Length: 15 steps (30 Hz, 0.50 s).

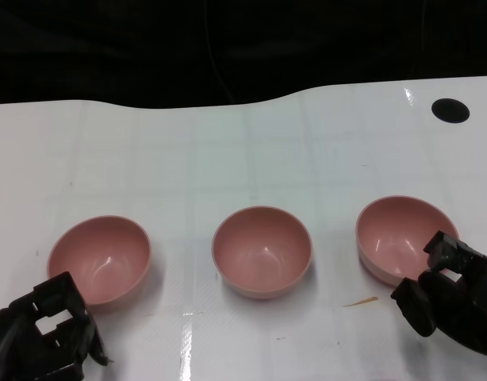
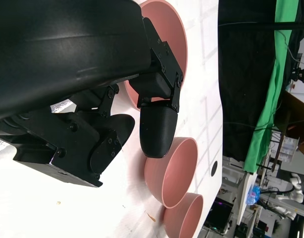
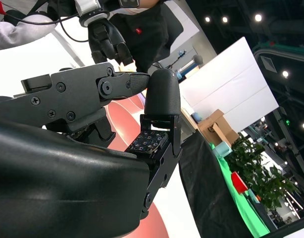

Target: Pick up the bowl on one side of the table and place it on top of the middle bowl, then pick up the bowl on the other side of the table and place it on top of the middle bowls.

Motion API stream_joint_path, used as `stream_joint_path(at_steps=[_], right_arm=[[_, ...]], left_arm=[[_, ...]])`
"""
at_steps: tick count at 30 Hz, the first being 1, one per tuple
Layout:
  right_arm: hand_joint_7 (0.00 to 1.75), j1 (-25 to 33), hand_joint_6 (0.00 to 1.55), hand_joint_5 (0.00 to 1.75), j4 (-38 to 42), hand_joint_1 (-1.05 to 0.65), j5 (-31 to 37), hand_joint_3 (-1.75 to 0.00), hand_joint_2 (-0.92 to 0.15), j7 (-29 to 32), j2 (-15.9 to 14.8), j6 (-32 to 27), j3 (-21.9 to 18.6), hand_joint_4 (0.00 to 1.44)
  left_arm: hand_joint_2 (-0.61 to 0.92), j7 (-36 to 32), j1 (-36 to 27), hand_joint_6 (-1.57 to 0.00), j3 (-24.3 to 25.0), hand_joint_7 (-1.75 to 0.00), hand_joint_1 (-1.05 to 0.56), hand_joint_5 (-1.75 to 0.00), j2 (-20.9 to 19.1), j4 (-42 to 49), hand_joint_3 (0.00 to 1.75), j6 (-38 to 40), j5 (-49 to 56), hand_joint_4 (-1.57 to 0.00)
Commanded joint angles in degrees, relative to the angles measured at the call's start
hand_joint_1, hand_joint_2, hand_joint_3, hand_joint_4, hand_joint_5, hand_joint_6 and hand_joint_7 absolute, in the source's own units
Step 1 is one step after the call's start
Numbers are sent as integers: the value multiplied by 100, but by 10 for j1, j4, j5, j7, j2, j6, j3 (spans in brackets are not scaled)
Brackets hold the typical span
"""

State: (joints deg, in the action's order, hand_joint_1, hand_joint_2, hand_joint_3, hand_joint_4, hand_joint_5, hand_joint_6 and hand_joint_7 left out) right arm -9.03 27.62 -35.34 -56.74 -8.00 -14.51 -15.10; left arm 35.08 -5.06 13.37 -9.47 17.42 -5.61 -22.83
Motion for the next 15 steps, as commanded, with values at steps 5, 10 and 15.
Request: stream_joint_path(at_steps=[5,10,15], right_arm=[[137,2,95,175,-9,-18,2,-23,-89,7,-5,-2,0,95],[136,-1,95,175,-2,-18,-1,-24,-90,-2,-6,-1,0,94],[137,0,95,175,-3,-18,1,-24,-91,1,-5,4,-1,94]], left_arm=[[58,-9,-5,-73,4,-160,-3,-175,-9,-3,122,0,5,-79],[59,-5,-3,-72,5,-160,-3,-175,-9,2,121,-1,3,-78],[59,-11,-4,-71,4,-162,-4,-175,-8,-1,121,-4,8,-78]])
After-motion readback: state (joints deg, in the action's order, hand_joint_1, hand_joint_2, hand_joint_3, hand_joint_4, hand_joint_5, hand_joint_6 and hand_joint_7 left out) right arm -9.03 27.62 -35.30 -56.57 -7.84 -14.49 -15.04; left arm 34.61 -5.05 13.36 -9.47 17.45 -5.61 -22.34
